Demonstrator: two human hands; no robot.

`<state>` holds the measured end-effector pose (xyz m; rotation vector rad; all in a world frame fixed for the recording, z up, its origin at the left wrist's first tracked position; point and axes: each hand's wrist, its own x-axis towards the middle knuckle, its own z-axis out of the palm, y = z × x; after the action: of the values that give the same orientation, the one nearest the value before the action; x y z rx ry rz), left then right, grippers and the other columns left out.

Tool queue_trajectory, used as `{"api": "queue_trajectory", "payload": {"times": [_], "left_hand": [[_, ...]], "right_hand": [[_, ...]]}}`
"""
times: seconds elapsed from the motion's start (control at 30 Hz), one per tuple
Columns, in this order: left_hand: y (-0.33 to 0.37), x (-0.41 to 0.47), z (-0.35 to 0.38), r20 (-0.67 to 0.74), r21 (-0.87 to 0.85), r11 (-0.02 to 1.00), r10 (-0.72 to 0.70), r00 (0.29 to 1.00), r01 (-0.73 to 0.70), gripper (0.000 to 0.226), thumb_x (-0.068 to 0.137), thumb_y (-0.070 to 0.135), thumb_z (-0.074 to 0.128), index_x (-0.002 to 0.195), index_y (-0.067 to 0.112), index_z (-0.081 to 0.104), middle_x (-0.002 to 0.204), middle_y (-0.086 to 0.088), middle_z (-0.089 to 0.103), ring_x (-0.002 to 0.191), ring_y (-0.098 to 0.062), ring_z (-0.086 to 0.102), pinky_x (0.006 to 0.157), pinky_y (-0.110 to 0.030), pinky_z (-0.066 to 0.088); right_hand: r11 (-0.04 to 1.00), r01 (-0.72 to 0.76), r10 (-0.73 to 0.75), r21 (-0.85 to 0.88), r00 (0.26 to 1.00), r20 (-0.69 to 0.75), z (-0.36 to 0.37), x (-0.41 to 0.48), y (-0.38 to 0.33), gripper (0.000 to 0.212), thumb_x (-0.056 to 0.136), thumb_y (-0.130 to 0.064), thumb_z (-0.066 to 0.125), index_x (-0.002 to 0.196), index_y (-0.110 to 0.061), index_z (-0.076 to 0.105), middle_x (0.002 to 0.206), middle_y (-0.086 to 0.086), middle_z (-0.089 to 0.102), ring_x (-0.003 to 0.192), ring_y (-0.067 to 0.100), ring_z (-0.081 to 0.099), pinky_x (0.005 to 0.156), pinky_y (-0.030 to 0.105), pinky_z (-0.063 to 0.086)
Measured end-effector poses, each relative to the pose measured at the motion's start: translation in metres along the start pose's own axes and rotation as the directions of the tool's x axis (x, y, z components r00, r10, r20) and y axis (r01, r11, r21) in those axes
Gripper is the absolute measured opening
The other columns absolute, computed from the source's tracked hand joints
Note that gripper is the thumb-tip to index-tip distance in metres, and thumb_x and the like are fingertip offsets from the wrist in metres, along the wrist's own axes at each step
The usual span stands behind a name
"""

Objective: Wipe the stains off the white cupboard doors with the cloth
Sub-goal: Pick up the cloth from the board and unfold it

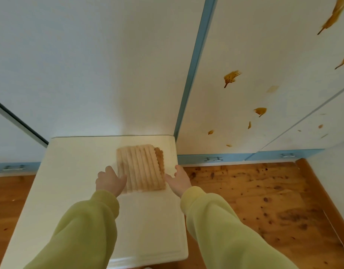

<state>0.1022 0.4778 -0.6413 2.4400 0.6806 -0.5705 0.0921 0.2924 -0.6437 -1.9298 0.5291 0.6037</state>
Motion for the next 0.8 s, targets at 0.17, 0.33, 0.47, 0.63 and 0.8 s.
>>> {"api": "queue_trajectory", "payload": {"times": [0.17, 0.33, 0.47, 0.63, 0.8], "left_hand": [[-0.008, 0.025, 0.018, -0.022, -0.102, 0.994, -0.037, 0.999, 0.034, 0.053, 0.089, 0.029, 0.054, 0.126, -0.005, 0.036, 0.122, -0.025, 0.045, 0.108, -0.041, 0.048, 0.088, -0.044, 0.041], [-0.008, 0.039, 0.029, 0.001, -0.274, 0.960, -0.053, 0.999, 0.051, 0.050, 0.088, 0.027, 0.058, 0.121, -0.008, 0.042, 0.114, -0.023, 0.055, 0.095, -0.034, 0.053, 0.076, -0.037, 0.041], [0.001, 0.039, 0.027, 0.023, -0.310, 0.951, 0.004, 1.000, 0.003, 0.033, 0.086, 0.020, 0.061, 0.105, -0.007, 0.060, 0.103, -0.023, 0.064, 0.095, -0.036, 0.059, 0.085, -0.039, 0.047], [0.016, 0.024, 0.004, -0.081, -0.425, 0.899, 0.084, 0.993, -0.111, 0.024, 0.085, 0.020, 0.061, 0.099, 0.000, 0.058, 0.095, -0.015, 0.062, 0.089, -0.032, 0.057, 0.083, -0.039, 0.046], [0.048, -0.015, -0.040, -0.172, -0.514, 0.839, 0.104, 0.980, -0.179, 0.025, 0.085, 0.020, 0.063, 0.095, 0.000, 0.052, 0.093, -0.015, 0.059, 0.089, -0.032, 0.055, 0.083, -0.043, 0.047]], "right_hand": [[0.999, 0.008, -0.008, -0.051, 1.000, -0.001, 0.016, 0.025, 0.012, 0.058, 0.095, -0.027, 0.047, 0.144, -0.010, 0.021, 0.144, 0.011, 0.035, 0.131, 0.024, 0.036, 0.103, 0.031, 0.032], [0.998, 0.025, -0.022, -0.059, 0.999, 0.038, 0.023, 0.033, 0.010, 0.053, 0.090, -0.028, 0.056, 0.134, -0.007, 0.035, 0.127, 0.009, 0.050, 0.111, 0.020, 0.051, 0.089, 0.024, 0.041], [0.995, -0.025, 0.031, -0.094, 0.998, 0.062, 0.026, 0.038, 0.009, 0.010, 0.083, -0.013, 0.059, 0.091, -0.009, 0.056, 0.087, 0.006, 0.058, 0.083, 0.020, 0.057, 0.075, 0.030, 0.048], [0.998, -0.010, 0.007, 0.062, 0.999, 0.053, 0.009, 0.024, -0.006, 0.018, 0.087, -0.011, 0.048, 0.072, -0.017, 0.055, 0.073, -0.002, 0.052, 0.069, 0.010, 0.049, 0.062, 0.018, 0.040], [0.946, -0.100, 0.062, 0.307, 0.989, 0.131, -0.029, -0.014, -0.044, 0.016, 0.095, -0.019, 0.041, 0.110, -0.016, 0.045, 0.104, 0.001, 0.049, 0.101, 0.018, 0.046, 0.084, 0.030, 0.048]]}}
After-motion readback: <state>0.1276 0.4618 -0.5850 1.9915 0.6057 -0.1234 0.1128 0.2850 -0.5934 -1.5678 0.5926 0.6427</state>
